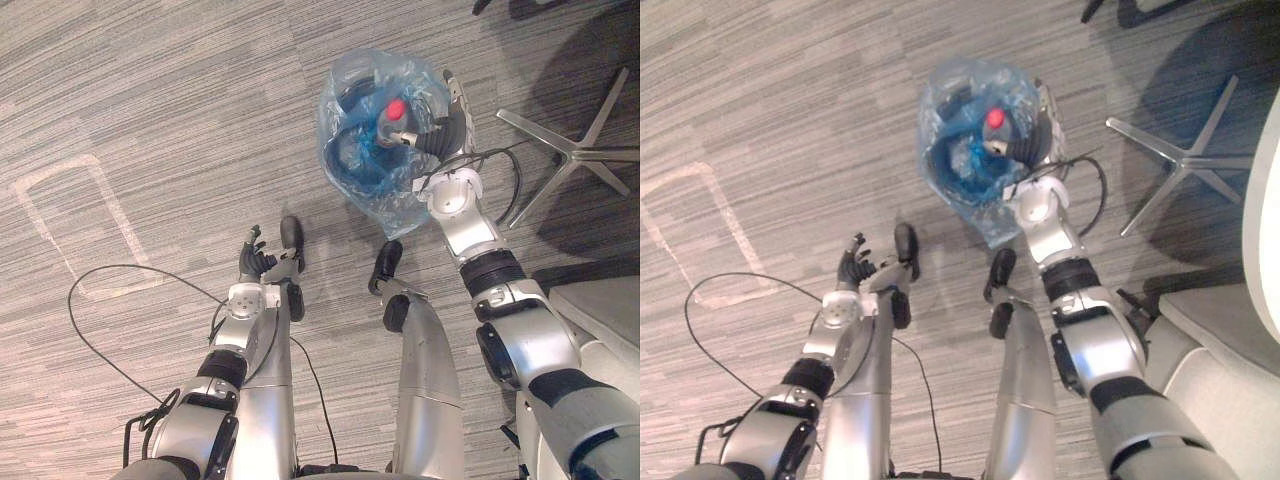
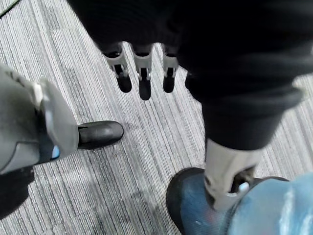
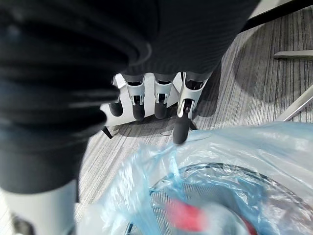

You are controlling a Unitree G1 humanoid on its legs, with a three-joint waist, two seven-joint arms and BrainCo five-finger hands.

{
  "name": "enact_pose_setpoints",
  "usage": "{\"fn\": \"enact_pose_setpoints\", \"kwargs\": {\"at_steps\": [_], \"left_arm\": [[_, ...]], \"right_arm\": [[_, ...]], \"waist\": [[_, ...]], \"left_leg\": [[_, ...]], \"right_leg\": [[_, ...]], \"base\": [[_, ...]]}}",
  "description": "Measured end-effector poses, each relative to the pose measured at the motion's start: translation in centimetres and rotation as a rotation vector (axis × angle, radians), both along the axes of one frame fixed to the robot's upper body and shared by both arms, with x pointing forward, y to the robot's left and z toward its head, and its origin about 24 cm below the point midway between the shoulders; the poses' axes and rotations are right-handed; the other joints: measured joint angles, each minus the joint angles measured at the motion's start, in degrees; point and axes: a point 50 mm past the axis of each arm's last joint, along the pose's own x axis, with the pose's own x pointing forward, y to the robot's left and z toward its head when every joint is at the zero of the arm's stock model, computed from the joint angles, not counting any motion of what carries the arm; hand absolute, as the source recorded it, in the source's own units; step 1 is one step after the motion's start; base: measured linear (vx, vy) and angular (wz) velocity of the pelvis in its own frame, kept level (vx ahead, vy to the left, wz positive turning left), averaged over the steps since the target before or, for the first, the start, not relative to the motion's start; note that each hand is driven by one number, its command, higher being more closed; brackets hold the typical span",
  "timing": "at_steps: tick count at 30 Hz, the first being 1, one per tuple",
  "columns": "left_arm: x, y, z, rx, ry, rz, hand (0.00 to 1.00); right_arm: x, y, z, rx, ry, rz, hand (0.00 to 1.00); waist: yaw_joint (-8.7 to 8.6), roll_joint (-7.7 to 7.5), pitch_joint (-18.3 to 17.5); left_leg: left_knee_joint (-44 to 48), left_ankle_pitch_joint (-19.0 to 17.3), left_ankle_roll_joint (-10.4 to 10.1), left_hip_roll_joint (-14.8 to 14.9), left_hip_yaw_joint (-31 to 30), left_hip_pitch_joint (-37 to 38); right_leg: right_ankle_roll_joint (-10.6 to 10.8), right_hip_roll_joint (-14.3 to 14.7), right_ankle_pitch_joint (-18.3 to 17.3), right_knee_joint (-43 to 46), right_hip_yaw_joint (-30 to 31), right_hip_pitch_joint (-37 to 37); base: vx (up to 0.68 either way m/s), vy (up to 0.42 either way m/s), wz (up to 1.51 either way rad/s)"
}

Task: Gather rubbish on tea table into small bin, then transfer packed bag to large trash can.

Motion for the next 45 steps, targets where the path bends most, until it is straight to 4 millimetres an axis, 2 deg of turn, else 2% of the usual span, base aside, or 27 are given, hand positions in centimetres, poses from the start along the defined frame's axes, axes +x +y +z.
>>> {"fn": "enact_pose_setpoints", "kwargs": {"at_steps": [9,14,17,21,22,28,32,36,41,45], "left_arm": [[-0.2,0.1,-0.6,0.010,0.027,0.002,0.00],[-0.1,0.2,-0.9,0.016,0.044,0.007,0.00],[0.5,0.2,-0.4,0.023,0.038,0.007,0.00],[1.1,0.4,0.6,0.009,-0.002,0.020,0.00],[1.3,0.4,1.0,0.005,-0.012,0.024,0.00],[1.7,0.2,1.5,-0.025,-0.032,0.030,0.00],[1.6,-0.1,1.3,-0.043,-0.025,0.032,0.00],[1.5,-0.5,1.1,-0.068,-0.016,0.030,0.00],[1.5,-0.6,1.2,-0.067,-0.017,0.028,0.00],[1.2,-0.6,0.9,-0.070,-0.015,0.027,0.00]], "right_arm": [[-0.6,0.7,-2.8,-0.206,0.049,0.004,0.00],[-0.2,0.7,-5.8,-0.280,0.184,-0.018,0.00],[0.0,0.6,-7.1,-0.305,0.252,-0.035,0.00],[0.4,0.8,-7.2,-0.310,0.288,-0.047,0.00],[0.5,0.6,-7.1,-0.299,0.295,-0.057,1.00],[0.8,0.4,-7.0,-0.289,0.332,-0.071,1.00],[1.2,0.7,-5.8,-0.288,0.302,-0.069,1.00],[1.2,1.0,-5.6,-0.286,0.293,-0.059,1.00],[0.9,1.1,-6.0,-0.256,0.282,-0.046,1.00],[0.2,1.7,-7.1,-0.268,0.270,-0.018,1.00]], "waist": [[-0.18,-0.04,-0.19],[-0.21,-0.04,-0.19],[-0.17,-0.04,-0.19],[-0.14,-0.04,-0.23],[-0.15,-0.04,-0.23],[0.23,-0.01,-0.22],[0.62,-0.01,-0.22],[1.09,-0.01,-0.22],[1.10,-0.01,-0.22],[1.06,-0.09,-0.26]], "left_leg": [[0.24,0.01,0.06,0.29,0.29,0.23],[-0.16,0.06,0.14,0.32,0.09,-0.18],[-0.92,0.45,-0.05,0.04,-0.34,-0.68],[-2.19,1.36,-0.11,-0.64,-0.29,-2.55],[-2.56,1.84,-0.12,-0.97,-0.39,-3.23],[-2.79,3.05,-0.54,-2.09,-1.97,-5.21],[-2.80,3.01,-0.93,-2.16,-2.91,-6.53],[-2.89,3.56,-0.67,-2.09,-2.55,-6.41],[-2.68,3.82,-0.80,-1.96,-2.24,-5.66],[-2.68,3.46,-0.47,-1.46,-2.25,-2.15]], "right_leg": [[-0.10,0.13,0.11,0.07,0.20,0.09],[-0.14,0.11,0.18,-0.48,-0.34,0.08],[-0.14,-0.03,0.17,-0.87,-0.87,-0.17],[-0.16,-0.67,0.15,-0.65,-1.00,-2.65],[-0.18,-0.94,0.12,-0.26,-1.02,-3.55],[-0.17,-1.85,-1.13,1.87,-1.67,-5.61],[-0.40,-1.98,-1.43,2.67,-2.64,-6.63],[-0.84,-2.12,-1.69,3.23,-2.76,-6.75],[-0.89,-2.10,-1.68,3.34,-2.65,-6.09],[-1.00,-1.61,-1.57,2.35,-2.89,-2.10]], "base": [[-0.01,-0.002,-0.01],[0.00,-0.003,0.02],[0.00,-0.002,0.08],[0.00,-0.001,0.11],[0.00,-0.003,0.16],[-0.02,-0.014,0.18],[-0.03,-0.019,0.10],[-0.01,-0.012,0.03],[0.00,0.000,0.00],[-0.02,-0.013,-0.06]]}}
